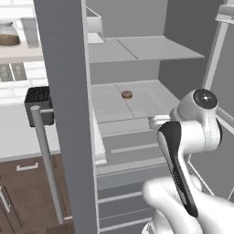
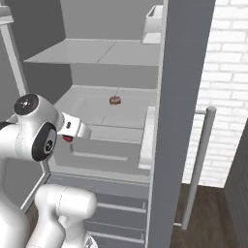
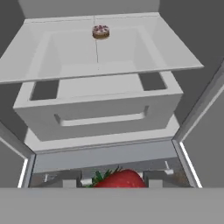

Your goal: Take the strawberry from the fridge and place it on top of the pancake, located on the dining counter.

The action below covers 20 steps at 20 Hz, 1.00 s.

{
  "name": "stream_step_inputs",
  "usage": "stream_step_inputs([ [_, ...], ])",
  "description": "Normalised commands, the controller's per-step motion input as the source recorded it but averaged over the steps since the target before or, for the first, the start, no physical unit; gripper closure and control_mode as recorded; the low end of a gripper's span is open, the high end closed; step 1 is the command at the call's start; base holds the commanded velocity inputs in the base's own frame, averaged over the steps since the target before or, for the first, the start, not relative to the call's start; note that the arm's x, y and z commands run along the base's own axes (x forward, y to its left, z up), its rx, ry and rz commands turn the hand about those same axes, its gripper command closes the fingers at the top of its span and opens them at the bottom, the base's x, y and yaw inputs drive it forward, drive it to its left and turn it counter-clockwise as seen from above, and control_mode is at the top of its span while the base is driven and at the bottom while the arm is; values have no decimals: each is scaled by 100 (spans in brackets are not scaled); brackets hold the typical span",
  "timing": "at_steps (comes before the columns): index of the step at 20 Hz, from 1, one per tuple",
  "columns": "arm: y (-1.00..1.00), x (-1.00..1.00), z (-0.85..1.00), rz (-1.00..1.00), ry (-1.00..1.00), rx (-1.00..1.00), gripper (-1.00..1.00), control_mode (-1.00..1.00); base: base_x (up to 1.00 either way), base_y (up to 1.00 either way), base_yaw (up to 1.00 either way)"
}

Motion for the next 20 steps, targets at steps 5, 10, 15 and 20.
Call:
stream_step_inputs([
  [5, 0, 0, 0, 0, 0, 0, 100, 100, -98, 0, 0],
  [10, 0, 0, 0, 0, 0, 0, 100, 100, -74, 3, -19],
  [15, 0, 0, 0, 0, 0, 0, 100, 100, -31, -2, -73],
  [20, 0, 0, 0, 0, 0, 0, 100, 100, -2, -2, -89],
])
